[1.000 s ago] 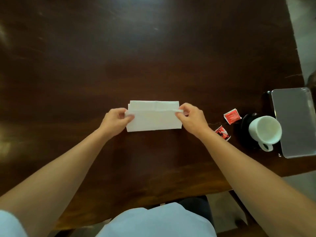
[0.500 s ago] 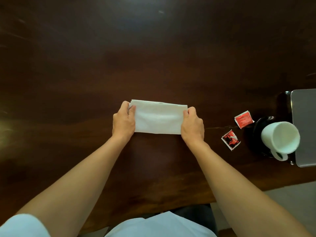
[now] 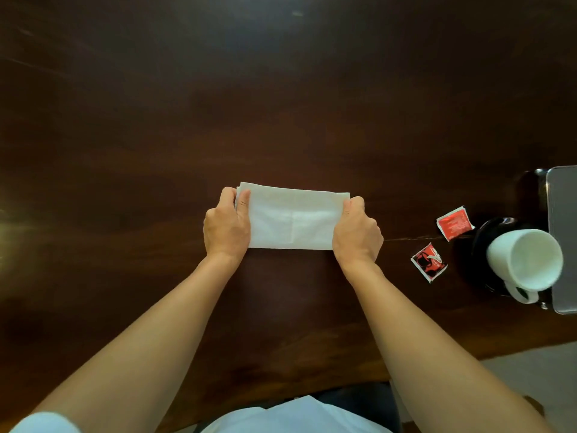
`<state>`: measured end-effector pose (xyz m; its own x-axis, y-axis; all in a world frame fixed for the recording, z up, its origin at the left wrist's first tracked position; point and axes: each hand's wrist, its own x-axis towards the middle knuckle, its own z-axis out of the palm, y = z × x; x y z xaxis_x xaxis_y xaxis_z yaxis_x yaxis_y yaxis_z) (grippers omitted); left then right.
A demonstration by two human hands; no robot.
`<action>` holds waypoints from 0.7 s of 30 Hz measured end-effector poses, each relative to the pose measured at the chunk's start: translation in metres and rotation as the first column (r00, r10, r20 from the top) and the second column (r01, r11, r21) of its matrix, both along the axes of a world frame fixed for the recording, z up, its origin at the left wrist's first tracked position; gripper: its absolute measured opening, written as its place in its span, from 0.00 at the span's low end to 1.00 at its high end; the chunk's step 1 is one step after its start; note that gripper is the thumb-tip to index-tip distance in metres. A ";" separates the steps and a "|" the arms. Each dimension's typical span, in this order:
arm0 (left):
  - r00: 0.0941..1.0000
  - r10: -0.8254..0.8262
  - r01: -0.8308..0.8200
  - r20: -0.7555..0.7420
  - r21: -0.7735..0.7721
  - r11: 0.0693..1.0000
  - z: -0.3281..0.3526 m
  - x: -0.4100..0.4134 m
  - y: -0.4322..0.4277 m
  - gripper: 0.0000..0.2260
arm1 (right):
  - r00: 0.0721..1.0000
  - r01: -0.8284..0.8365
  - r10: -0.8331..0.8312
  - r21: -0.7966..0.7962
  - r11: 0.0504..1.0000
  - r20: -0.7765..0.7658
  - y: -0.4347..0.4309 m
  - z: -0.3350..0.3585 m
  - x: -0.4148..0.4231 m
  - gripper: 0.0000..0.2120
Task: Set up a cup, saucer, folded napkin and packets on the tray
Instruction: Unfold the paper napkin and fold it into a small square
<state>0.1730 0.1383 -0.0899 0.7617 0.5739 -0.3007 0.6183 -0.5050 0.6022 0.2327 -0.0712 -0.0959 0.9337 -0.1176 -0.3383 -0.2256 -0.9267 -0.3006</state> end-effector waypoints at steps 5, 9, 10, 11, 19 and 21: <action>0.999 -0.022 0.027 -0.038 0.124 0.992 0.004 0.006 -0.002 0.13 | 1.000 0.019 -0.019 -0.021 1.000 -0.005 0.004 0.006 0.001 0.14; 0.999 -0.027 0.032 -0.041 0.112 0.993 0.011 -0.005 0.006 0.10 | 0.997 0.073 -0.074 0.131 0.989 0.004 -0.005 0.014 -0.001 0.07; 0.998 -0.035 0.040 -0.050 0.122 0.992 0.013 -0.009 0.008 0.10 | 0.996 0.084 -0.088 0.150 0.985 0.016 -0.007 0.017 -0.002 0.06; 0.998 -0.041 0.049 -0.055 0.141 0.989 0.016 -0.013 0.009 0.10 | 0.995 0.088 -0.095 0.150 0.985 0.038 -0.008 0.020 -0.003 0.07; 0.785 -0.616 0.580 -0.059 0.419 0.699 0.015 -0.005 -0.022 0.25 | 0.882 -0.399 0.336 0.144 0.905 0.331 0.047 0.031 -0.017 0.20; 0.688 -0.692 0.717 -0.219 0.356 0.600 0.004 -0.013 -0.031 0.31 | 0.806 -0.582 0.555 0.103 0.807 0.204 0.062 0.021 -0.021 0.24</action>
